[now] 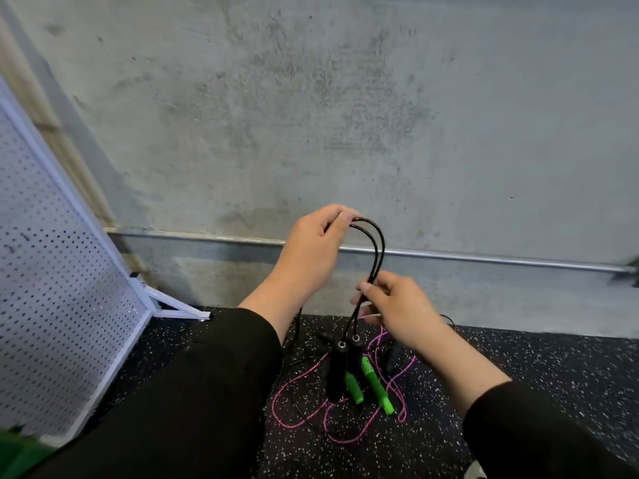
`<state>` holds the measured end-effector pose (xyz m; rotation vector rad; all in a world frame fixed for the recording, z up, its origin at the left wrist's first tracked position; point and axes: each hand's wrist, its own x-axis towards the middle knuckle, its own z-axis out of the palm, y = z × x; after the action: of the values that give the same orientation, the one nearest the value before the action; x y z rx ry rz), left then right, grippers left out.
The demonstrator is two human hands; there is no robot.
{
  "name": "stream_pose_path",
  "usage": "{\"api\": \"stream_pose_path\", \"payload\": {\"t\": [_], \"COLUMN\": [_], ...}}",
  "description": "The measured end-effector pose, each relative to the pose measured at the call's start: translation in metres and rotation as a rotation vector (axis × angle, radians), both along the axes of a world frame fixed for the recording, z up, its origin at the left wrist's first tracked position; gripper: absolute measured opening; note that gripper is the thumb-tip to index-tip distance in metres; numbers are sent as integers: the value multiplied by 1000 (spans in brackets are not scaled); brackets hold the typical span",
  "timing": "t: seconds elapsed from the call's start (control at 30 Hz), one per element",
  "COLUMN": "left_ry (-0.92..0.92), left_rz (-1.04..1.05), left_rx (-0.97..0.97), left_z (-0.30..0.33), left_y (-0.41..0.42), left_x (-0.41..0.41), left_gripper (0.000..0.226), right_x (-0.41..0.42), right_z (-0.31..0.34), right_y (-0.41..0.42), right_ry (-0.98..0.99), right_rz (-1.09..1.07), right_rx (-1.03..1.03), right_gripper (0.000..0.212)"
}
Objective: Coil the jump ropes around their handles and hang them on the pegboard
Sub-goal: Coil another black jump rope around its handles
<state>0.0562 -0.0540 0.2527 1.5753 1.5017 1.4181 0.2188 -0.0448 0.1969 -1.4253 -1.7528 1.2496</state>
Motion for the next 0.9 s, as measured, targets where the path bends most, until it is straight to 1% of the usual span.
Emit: {"api": "stream_pose_path", "payload": {"t": [0.07, 0.13, 0.17, 0.2, 0.23, 0.27, 0.3, 0.33, 0.37, 0.4, 0.43, 0.47, 0.5, 0.53, 0.63, 0.67, 0.7, 0.73, 0.77, 0.8, 0.83, 0.9], "left_ry": [134, 171, 183, 191, 184, 157, 123, 122, 158, 197, 219, 231, 230, 218, 166, 168, 170, 141, 69, -57, -206, -439], "left_rz": [167, 365, 396, 348, 245, 105, -41, -153, -229, -270, -286, -281, -261, -239, -178, -159, -141, -132, -125, -116, -101, -40], "left_rx": [29, 109, 149, 148, 86, -29, -183, -325, -418, -468, -482, -462, -427, -392, -341, -323, -311, -306, -315, -331, -352, -380], "left_z": [-11, -15, -16, -16, -15, -14, -16, -21, -28, -37, -43, -46, -50, -53, -55, -55, -55, -55, -54, -53, -51, -46], "left_y": [-5, -15, -19, -23, -26, -30, -33, -33, -33, -31, -29, -25, -20, -15, -4, -1, 1, 2, 3, 4, 6, 10], "left_x": [0, 1, 0, 0, 1, 3, 6, 8, 9, 11, 13, 15, 17, 18, 26, 29, 32, 36, 39, 43, 47, 48], "left_gripper": [16, 14, 22, 30, 32, 29, 25, 35, 54, 70, 79, 81, 77, 66, 15, 8, 10, 13, 18, 21, 23, 21], "right_x": [2, 6, 9, 11, 13, 15, 16, 17, 17, 17, 17, 17, 16, 15, 16, 17, 18, 20, 22, 24, 27, 34], "right_z": [8, 18, 22, 27, 31, 35, 39, 42, 46, 48, 51, 54, 56, 58, 60, 61, 62, 62, 61, 58, 56, 49], "right_y": [-1, 1, 2, 3, 3, 3, 3, 4, 4, 5, 6, 6, 7, 8, 14, 16, 17, 19, 21, 22, 24, 25], "right_ry": [103, 160, 182, 209, 240, 284, 337, 391, 433, 468, 506, 548, 598, 644, 708, 722, 737, 742, 726, 672, 557, 206], "right_rz": [-86, -151, -169, -184, -197, -210, -222, -235, -245, -252, -256, -260, -265, -268, -261, -260, -263, -264, -257, -246, -222, -141], "right_rx": [-54, -50, -49, -53, -57, -64, -69, -72, -72, -71, -76, -86, -100, -115, -127, -127, -131, -133, -128, -111, -73, 54], "right_gripper": [17, 18, 18, 18, 17, 17, 17, 17, 17, 18, 18, 18, 18, 17, 14, 14, 15, 16, 16, 17, 18, 24]}}
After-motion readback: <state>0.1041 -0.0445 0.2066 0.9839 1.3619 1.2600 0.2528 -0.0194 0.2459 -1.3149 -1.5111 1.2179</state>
